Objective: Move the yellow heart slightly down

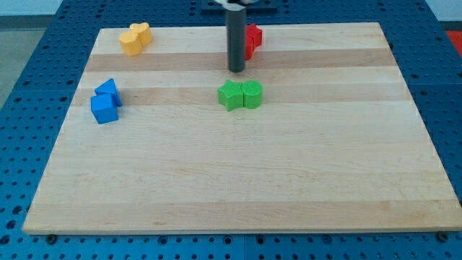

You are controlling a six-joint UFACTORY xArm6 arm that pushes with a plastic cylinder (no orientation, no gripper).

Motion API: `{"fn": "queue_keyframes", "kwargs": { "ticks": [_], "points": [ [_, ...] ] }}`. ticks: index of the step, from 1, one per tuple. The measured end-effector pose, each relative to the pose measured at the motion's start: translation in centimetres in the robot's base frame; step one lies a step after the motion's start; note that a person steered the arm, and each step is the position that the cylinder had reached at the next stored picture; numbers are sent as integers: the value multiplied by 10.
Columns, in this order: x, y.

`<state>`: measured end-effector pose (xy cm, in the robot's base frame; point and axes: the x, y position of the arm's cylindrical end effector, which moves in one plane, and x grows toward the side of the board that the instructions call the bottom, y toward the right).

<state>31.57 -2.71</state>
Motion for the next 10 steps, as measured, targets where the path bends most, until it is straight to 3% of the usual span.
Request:
{"fn": "queue_keyframes", "kwargs": {
  "ticks": [1, 5, 10],
  "points": [
    [-11, -40],
    [-124, -76],
    [-124, -123]
  ]
}}
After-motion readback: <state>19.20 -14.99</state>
